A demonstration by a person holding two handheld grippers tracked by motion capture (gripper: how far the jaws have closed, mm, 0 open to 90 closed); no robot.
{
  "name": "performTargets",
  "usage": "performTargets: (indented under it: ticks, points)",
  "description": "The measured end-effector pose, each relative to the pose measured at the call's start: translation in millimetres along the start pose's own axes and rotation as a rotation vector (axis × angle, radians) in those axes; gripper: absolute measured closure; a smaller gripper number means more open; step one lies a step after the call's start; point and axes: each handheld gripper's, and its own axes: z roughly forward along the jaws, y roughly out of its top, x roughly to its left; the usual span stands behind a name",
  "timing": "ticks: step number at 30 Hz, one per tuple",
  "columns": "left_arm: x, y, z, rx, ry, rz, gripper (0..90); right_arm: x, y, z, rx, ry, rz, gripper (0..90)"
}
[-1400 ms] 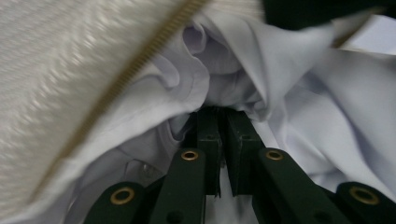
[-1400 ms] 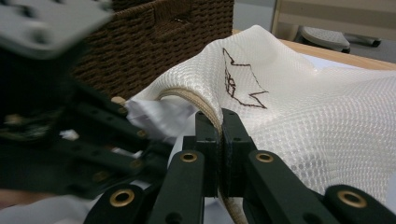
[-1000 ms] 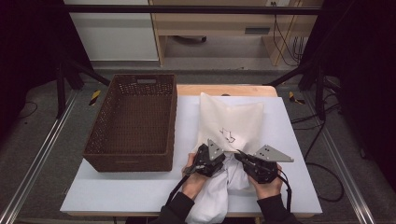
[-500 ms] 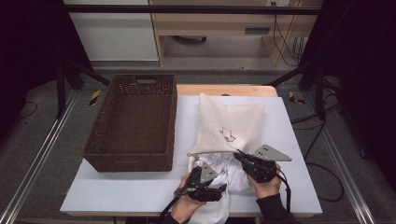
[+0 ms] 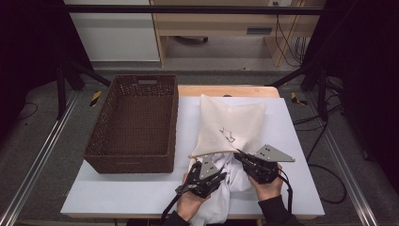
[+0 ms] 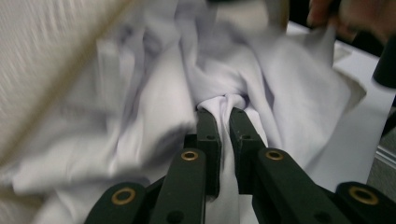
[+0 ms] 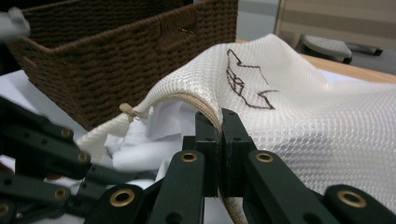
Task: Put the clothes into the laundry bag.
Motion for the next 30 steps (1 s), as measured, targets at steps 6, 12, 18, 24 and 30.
performTargets:
  ticks: [6,12,18,24,30]
  points:
    - [5.7,25.9,12.6,-0.038,0.052,0.015,84.0,2.4,4.7,-5.0,-0.022,0.012,-0.004,87.8]
    - [26.3,22.9,52.5,0.030,0.188,0.036,83.4,-0.1,3.7,-6.8,-0.019,0.011,-0.003,87.8]
    - [35.9,8.6,55.9,0.011,0.159,0.016,76.2,-3.5,-3.2,-0.4,0.026,-0.024,0.003,87.8]
    - [24.0,12.2,23.7,0.023,0.117,0.025,46.0,-8.4,-6.6,0.4,0.035,-0.039,0.014,87.7]
    - [6.0,-1.5,-8.3,0.044,0.039,0.022,27.7,-6.8,-7.5,3.0,0.044,-0.041,0.012,87.7]
